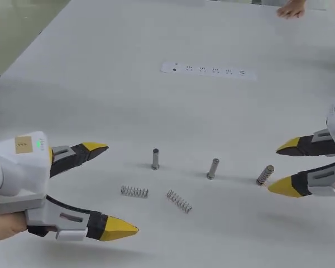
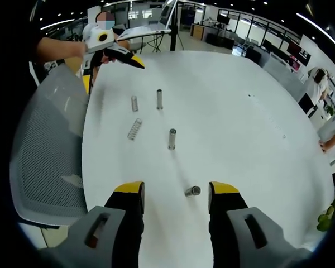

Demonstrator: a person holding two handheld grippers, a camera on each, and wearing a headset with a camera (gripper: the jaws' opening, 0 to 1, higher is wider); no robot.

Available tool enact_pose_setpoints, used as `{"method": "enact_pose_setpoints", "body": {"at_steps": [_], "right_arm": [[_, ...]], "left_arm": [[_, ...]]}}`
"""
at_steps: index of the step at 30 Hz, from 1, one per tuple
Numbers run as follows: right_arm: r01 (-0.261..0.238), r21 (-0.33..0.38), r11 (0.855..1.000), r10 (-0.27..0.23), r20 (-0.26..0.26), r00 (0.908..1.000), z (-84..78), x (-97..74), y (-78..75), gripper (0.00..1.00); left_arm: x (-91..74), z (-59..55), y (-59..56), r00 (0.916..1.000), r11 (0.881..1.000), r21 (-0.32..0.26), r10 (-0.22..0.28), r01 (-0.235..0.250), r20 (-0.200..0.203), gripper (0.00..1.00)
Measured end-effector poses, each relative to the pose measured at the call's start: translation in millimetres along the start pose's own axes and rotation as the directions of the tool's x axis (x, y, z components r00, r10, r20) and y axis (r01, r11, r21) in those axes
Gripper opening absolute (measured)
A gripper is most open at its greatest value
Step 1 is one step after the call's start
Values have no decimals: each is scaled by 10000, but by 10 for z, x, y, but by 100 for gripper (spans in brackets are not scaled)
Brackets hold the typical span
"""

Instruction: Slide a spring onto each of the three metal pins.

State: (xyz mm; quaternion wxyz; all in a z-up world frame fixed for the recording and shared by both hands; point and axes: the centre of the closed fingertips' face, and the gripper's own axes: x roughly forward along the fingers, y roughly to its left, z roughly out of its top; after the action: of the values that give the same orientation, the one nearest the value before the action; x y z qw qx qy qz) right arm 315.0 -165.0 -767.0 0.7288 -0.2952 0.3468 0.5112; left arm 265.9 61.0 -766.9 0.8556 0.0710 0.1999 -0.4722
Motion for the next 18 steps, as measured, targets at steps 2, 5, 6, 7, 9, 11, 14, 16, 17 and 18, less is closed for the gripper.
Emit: {"method": "enact_pose_setpoints", "body": {"at_steps": [2, 5, 6, 7, 9, 11, 14, 16, 17, 18], "right_arm": [[-13, 135, 9999, 12, 114, 9999, -7, -4, 19, 45], [-26, 405, 9992, 11, 352, 9994, -3, -11, 56, 44], [-89, 565, 9984, 58, 547, 9985, 13, -10, 83, 44], [-140, 678, 9976, 96, 657, 9978, 23, -9, 101, 44], [-196, 788, 9967, 136, 761, 9970, 18, -8, 132, 43], [-204, 858, 9961, 139, 755, 9970, 3, 1, 152, 43], [-217, 884, 9959, 151, 745, 9971, -22, 12, 172, 42], [-288, 983, 9947, 212, 772, 9968, -32, 24, 217, 41], [-391, 1031, 9939, 310, 794, 9964, -34, 35, 254, 41], [-463, 1053, 9934, 377, 820, 9959, -36, 45, 282, 40]], "left_arm": [[-1, -1, -1, 10000, 10000, -3, -3, 3, -13, 98], [-4, -11, 1, 10000, 10000, 2, 8, -8, -42, 98], [-6, -12, 3, 10000, 10000, 1, 16, -16, -41, 98], [-7, -14, 4, 10000, 10000, 26, 25, -25, -49, 98], [-10, -8, 6, 10000, 10000, -8, 30, -30, -26, 98], [-13, -11, 12, 10000, 10000, 1, 45, -45, -44, 98], [-12, -8, 14, 10000, 10000, -7, 46, -46, -30, 98], [-10, -7, 12, 10000, 10000, -8, 44, -44, -33, 98], [-10, -3, 11, 10000, 10000, -14, 45, -45, -12, 98], [-10, -2, 12, 10000, 10000, -18, 47, -47, -11, 98]]}}
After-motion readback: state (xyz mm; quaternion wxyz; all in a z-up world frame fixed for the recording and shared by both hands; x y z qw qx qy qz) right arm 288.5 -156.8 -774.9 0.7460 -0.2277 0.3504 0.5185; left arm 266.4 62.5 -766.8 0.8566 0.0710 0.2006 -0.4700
